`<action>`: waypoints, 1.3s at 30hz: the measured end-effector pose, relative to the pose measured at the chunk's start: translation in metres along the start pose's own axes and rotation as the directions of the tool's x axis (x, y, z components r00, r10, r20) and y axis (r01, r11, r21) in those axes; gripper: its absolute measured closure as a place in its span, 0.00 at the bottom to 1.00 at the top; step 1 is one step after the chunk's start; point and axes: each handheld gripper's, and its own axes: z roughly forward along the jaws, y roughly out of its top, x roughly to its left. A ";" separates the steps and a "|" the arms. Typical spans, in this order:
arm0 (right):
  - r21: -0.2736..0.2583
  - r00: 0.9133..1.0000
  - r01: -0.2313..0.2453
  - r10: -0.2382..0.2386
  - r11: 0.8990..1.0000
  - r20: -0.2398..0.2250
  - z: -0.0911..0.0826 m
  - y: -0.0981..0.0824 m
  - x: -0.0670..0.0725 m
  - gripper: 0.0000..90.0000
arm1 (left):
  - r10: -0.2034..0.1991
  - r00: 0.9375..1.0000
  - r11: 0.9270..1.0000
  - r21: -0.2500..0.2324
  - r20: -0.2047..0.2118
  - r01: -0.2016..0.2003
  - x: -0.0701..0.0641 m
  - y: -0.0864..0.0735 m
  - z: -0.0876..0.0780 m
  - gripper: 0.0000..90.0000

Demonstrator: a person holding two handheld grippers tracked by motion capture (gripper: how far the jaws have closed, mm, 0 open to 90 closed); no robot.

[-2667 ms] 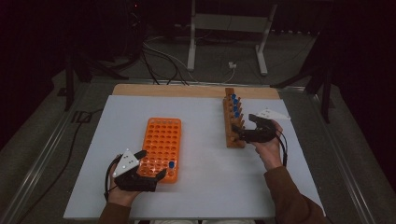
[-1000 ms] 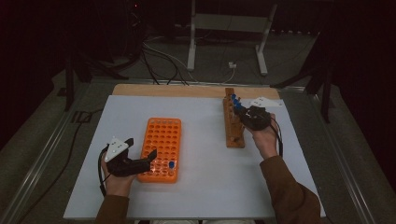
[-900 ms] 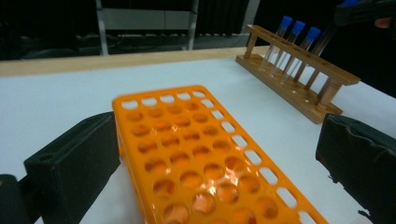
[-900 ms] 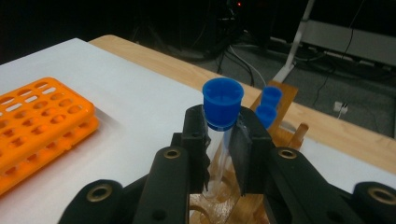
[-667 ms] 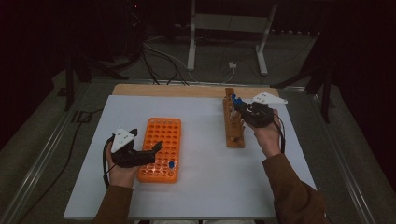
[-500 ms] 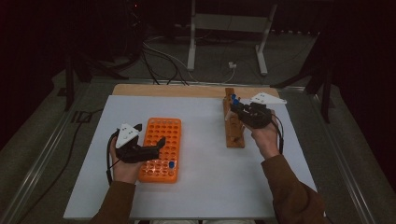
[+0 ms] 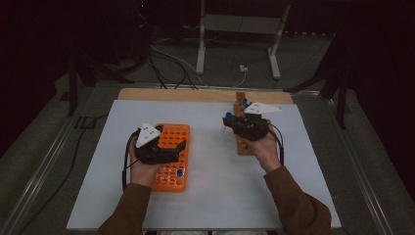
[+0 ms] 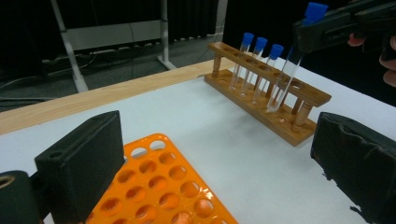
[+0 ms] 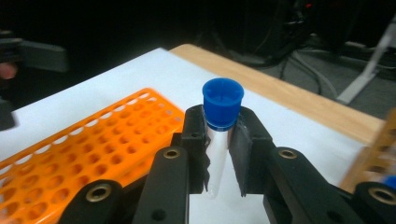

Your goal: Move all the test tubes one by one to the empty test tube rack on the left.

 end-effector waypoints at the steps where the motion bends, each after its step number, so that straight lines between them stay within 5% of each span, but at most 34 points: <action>1: 0.008 1.000 0.004 -0.004 1.000 -0.008 0.002 0.000 0.003 0.85 | 0.000 1.000 1.000 -0.001 0.003 0.000 -0.001 0.000 0.001 0.04; 8: 0.033 0.998 0.022 -0.020 0.999 -0.065 0.017 0.002 0.024 0.85 | -0.014 0.999 1.000 0.007 0.048 0.013 -0.003 0.001 0.009 0.08; 23: 0.040 0.983 0.022 -0.015 0.999 -0.183 0.039 0.011 0.061 0.85 | 0.045 0.994 0.998 0.035 0.099 -0.049 -0.013 0.002 0.018 0.26; 29: 0.049 0.977 0.033 -0.022 0.998 -0.212 0.046 0.015 0.071 0.85 | 0.062 0.991 0.997 0.049 0.116 -0.068 -0.015 0.001 0.021 0.54; 39: 0.059 0.973 0.041 -0.026 0.997 -0.230 0.050 0.014 0.077 0.85 | 0.102 0.987 0.992 0.063 0.122 -0.110 -0.018 -0.001 0.022 0.82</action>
